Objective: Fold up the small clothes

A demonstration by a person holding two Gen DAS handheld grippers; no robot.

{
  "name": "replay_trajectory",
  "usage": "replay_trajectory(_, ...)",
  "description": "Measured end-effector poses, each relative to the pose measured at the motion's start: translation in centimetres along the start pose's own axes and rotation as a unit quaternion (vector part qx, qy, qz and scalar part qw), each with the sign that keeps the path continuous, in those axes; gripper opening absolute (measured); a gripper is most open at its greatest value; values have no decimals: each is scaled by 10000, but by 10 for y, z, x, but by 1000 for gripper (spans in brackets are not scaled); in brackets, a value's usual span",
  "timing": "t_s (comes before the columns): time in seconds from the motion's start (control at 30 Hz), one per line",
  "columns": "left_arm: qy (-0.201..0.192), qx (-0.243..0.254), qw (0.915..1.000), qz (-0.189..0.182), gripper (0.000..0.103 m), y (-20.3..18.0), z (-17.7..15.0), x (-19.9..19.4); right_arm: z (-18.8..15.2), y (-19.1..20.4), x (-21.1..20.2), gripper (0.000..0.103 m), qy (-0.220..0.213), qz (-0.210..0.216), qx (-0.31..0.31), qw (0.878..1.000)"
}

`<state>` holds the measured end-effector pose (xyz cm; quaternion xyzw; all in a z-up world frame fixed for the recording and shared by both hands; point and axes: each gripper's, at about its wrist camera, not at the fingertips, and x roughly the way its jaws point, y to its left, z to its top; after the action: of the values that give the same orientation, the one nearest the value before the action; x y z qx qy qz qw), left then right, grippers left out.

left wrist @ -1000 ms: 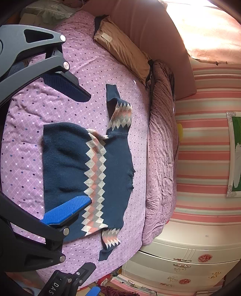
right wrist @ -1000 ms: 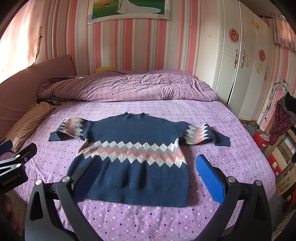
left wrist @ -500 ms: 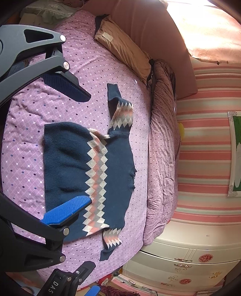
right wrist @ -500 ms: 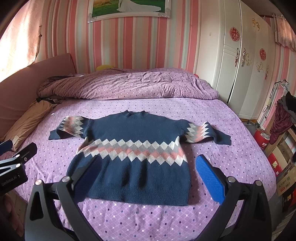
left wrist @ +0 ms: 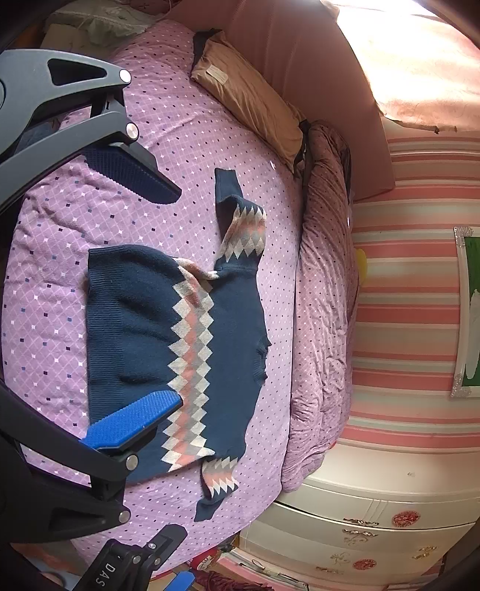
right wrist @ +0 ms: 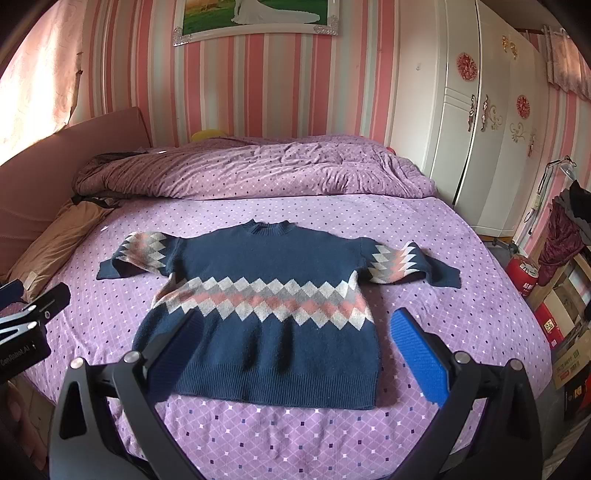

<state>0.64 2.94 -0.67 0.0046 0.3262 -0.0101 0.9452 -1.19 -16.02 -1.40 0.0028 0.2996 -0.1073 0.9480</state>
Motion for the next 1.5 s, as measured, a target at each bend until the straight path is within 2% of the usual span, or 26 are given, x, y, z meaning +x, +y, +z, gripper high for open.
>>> replay_trajectory(1.5,-35,-10,10000,34,100,4,-2,-3,8,-4,-4,101,-72,29,53,10000)
